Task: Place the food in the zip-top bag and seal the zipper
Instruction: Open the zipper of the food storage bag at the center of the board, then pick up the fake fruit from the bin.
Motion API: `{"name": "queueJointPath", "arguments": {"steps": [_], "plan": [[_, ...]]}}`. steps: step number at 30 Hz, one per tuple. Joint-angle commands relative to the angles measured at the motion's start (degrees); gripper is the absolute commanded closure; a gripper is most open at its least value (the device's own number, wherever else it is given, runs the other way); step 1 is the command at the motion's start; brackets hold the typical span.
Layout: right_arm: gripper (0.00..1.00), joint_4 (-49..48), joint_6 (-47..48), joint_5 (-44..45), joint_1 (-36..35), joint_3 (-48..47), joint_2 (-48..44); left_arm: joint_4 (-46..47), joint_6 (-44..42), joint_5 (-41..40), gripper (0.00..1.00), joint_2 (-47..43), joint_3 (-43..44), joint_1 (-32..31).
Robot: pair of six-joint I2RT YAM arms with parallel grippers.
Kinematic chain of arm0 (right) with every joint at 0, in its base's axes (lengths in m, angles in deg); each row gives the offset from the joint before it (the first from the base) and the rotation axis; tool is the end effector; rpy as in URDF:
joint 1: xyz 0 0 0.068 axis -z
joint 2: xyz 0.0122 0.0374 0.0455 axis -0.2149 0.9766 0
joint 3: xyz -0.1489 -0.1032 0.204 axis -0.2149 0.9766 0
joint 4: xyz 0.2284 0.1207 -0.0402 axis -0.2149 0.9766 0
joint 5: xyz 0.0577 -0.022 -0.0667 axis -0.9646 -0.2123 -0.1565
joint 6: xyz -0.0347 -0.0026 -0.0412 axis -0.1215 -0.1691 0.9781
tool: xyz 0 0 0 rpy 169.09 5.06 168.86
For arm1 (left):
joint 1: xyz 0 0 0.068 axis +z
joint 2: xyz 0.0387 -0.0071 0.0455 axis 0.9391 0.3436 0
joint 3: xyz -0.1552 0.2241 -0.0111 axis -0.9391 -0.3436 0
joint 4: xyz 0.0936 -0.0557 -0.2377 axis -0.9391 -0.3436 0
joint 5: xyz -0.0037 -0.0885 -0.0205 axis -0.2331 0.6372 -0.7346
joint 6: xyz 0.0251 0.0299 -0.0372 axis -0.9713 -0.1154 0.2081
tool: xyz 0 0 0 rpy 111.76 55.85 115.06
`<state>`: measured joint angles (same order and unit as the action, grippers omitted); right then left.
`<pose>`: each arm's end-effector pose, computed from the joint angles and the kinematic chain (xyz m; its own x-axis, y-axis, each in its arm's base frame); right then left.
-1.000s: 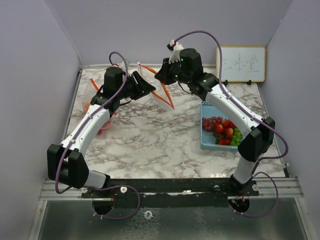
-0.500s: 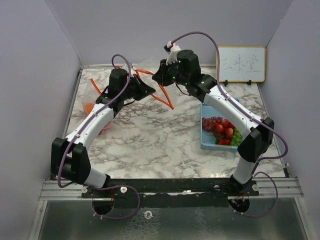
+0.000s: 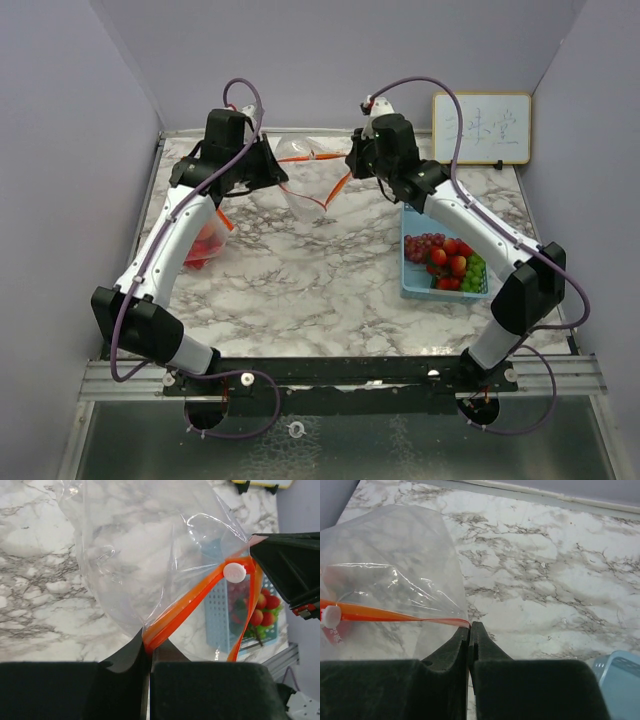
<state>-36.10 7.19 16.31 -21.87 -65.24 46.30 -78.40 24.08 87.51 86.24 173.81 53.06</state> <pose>0.3322 0.2202 0.3707 -0.4745 0.0168 -0.8801 -0.3285 0.9242 0.1947 0.3063 -0.1026 0.3904 -0.7115 -0.3360 -0.6172 0.1211 0.8064 -0.5788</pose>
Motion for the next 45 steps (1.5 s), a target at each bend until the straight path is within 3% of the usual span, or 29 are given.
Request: {"name": "queueJointPath", "arguments": {"steps": [1,8,12,15,17,22,25,26,32,42,45], "plan": [[0.98,0.0,1.0,4.7,2.7,5.9,-1.9,-16.6,-11.7,-6.5,1.0,1.2,3.9,1.2],[0.98,-4.4,-3.2,-5.9,2.6,16.1,-1.7,-20.6,-14.1,-8.6,1.0,5.5,9.2,-0.4],[0.96,-4.3,-2.1,-8.7,2.6,15.6,-2.3,-23.0,-14.4,-11.1,1.0,11.1,14.4,-4.4],[0.78,-2.3,-0.7,-8.9,2.6,12.8,-3.0,-22.3,-14.3,-11.5,1.0,15.5,16.0,-7.6],[0.6,-0.8,0.4,-8.9,2.7,11.2,-3.2,-20.5,-13.7,-10.7,1.0,17.7,16.2,-9.2],[0.38,4.0,0.8,-6.1,2.6,7.8,-4.7,-17.1,-13.0,-9.2,1.0,22.3,18.4,-11.4],[0.03,7.6,0.7,0.4,2.8,6.8,-6.9,-17.4,-13.9,-9.3,1.0,24.2,20.3,-11.6],[0.0,9.7,0.7,2.7,3.1,6.4,-7.4,-17.5,-14.3,-9.2,1.0,24.6,20.8,-11.6],[0.0,25.8,-1.8,5.4,9.8,6.1,-9.6,-16.3,-15.2,-7.3,1.0,25.6,20.6,-11.6],[0.0,40.6,-10.1,5.4,18.5,13.4,-14.6,-15.1,-15.7,-4.2,1.0,26.4,20.8,-11.5],[0.0,46.0,-14.5,9.7,19.0,13.0,-15.5,-15.0,-16.0,-3.6,1.0,26.4,20.7,-11.5]]}}
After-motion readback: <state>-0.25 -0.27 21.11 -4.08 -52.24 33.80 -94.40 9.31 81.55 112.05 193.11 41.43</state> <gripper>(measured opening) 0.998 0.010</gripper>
